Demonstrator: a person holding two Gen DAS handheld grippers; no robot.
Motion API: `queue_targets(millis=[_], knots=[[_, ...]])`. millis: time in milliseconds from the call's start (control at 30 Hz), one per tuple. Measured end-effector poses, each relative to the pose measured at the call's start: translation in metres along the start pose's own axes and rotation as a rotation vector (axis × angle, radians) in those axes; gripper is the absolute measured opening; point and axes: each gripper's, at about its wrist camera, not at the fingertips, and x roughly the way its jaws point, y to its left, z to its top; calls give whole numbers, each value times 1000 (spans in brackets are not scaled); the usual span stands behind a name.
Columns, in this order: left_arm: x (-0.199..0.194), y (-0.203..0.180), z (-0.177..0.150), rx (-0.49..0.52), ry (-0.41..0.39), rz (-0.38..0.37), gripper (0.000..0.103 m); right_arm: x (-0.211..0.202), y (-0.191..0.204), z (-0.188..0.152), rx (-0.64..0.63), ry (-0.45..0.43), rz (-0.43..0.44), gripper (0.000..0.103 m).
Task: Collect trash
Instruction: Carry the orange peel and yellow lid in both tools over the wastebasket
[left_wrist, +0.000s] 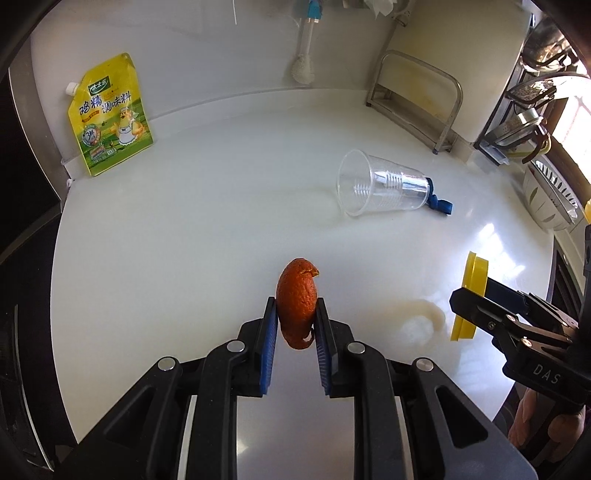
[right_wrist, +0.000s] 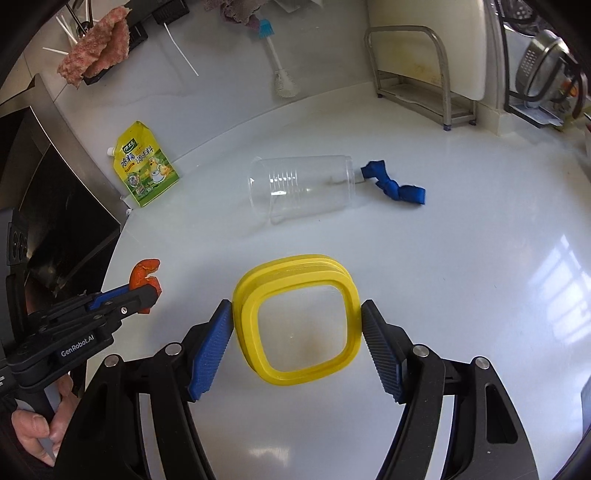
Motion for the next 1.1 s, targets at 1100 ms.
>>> queue_targets(millis=[1100], knots=[[-91,-171,-178,77,92,-46,20,-172,-85,-197,47,101,-36,68]])
